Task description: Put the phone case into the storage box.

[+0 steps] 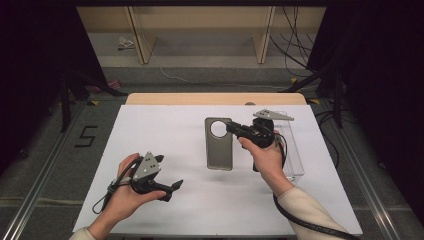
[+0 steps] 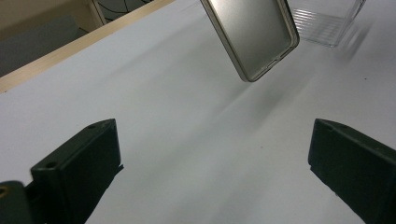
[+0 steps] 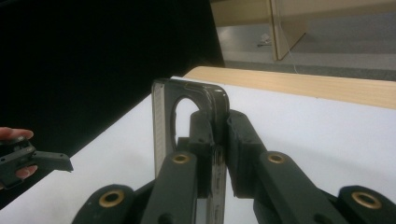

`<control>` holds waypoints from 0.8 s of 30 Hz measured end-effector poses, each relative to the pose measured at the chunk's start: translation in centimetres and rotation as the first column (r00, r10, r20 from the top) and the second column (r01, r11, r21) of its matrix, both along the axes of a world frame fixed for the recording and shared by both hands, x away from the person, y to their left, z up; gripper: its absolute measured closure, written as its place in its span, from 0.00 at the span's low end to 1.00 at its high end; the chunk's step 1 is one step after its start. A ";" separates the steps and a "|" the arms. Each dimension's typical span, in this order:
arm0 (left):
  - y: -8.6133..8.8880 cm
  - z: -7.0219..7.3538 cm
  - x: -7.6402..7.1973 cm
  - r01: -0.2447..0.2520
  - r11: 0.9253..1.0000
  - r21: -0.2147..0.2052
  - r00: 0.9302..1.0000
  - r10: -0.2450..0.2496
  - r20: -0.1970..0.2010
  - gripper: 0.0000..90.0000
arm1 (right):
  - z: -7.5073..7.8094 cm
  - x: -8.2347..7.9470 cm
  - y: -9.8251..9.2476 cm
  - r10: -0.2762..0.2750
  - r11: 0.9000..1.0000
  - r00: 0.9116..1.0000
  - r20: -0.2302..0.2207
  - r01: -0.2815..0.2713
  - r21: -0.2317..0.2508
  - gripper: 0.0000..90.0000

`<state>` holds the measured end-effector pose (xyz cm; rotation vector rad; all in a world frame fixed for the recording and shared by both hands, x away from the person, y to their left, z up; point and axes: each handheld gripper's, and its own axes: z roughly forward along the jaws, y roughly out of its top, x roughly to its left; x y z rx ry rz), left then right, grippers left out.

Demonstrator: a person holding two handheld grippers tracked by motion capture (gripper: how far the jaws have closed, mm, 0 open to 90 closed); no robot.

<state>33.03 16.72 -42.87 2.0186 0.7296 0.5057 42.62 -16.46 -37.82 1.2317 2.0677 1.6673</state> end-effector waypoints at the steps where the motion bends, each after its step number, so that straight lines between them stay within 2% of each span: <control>1: 0.0 0.0 0.0 -0.001 1.000 -0.001 1.000 0.001 0.000 0.02 | 0.0 0.0 0.0 -0.001 1.000 1.000 0.002 0.001 0.000 0.91; 24: 0.1 -0.1 0.0 -0.007 1.000 0.008 1.000 0.007 0.008 0.02 | 0.8 0.2 -0.9 -0.018 1.000 1.000 0.022 0.018 0.009 0.91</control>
